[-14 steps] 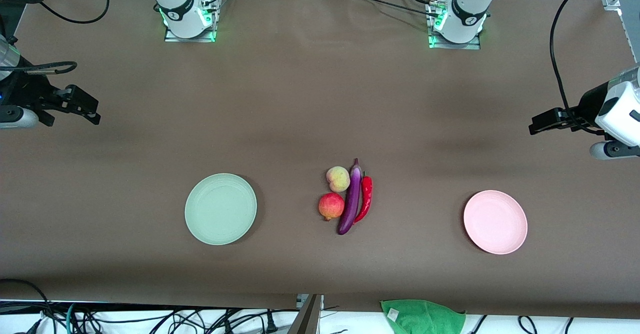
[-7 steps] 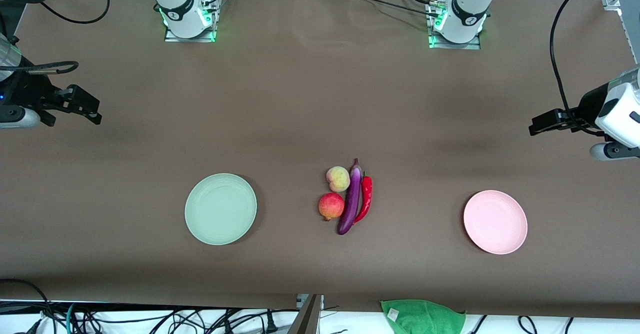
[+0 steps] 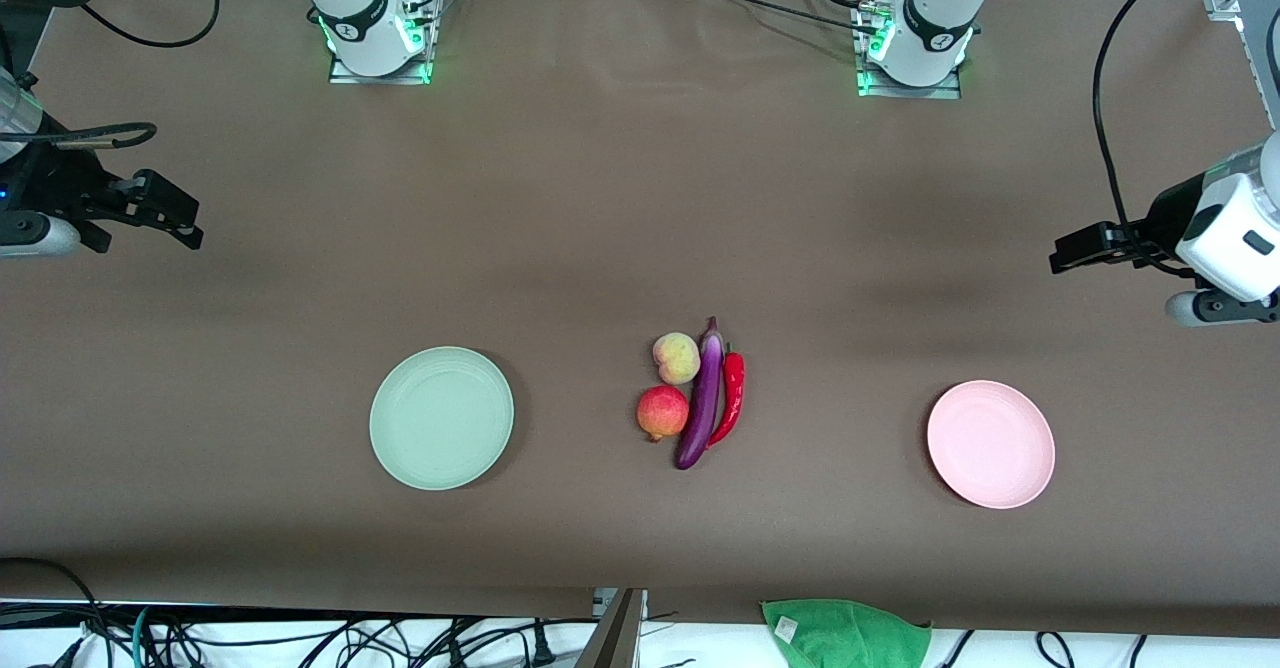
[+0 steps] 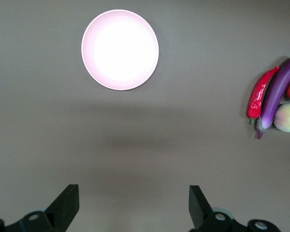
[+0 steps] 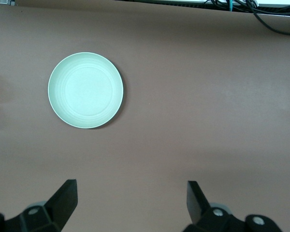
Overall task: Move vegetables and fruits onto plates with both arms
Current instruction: 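Reach the left gripper down to the red chili pepper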
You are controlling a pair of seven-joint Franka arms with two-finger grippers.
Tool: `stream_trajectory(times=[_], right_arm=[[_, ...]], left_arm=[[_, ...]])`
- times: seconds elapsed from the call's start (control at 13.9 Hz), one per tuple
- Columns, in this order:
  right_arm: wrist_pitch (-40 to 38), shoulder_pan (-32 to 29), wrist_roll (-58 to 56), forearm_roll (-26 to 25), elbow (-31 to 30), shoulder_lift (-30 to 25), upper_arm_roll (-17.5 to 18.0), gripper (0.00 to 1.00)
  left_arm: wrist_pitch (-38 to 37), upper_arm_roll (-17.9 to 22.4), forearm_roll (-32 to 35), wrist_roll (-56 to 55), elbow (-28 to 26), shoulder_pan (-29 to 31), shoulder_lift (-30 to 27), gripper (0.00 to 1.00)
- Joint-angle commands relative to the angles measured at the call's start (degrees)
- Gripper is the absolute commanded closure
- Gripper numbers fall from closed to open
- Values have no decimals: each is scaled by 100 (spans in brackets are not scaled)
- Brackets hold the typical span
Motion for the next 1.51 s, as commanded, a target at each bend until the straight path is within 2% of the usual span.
stream_trajectory(times=[0.0,0.22,0.36,0.86,1.43], right_arm=[[-55,-42,26,75,114,38,14,0],[-64,-42,26,75,114,38,23,0],[-64,-42,26,75,114,38,23,0],[-55,-42,26,84,114,38,14,0],[-55,-42,26,93,114,29,-56,0]], left_arm=[[-63,-9,120,48,188,-106,168,0],[-37,-9,76,22,206,-106,344,0],[322,-17,-38,4,162,-185,476,0],[1342,-9,-135,-1032,162,-1221,1477,0],[3414,-18,-144,-1604,188,-2039,2980,0]])
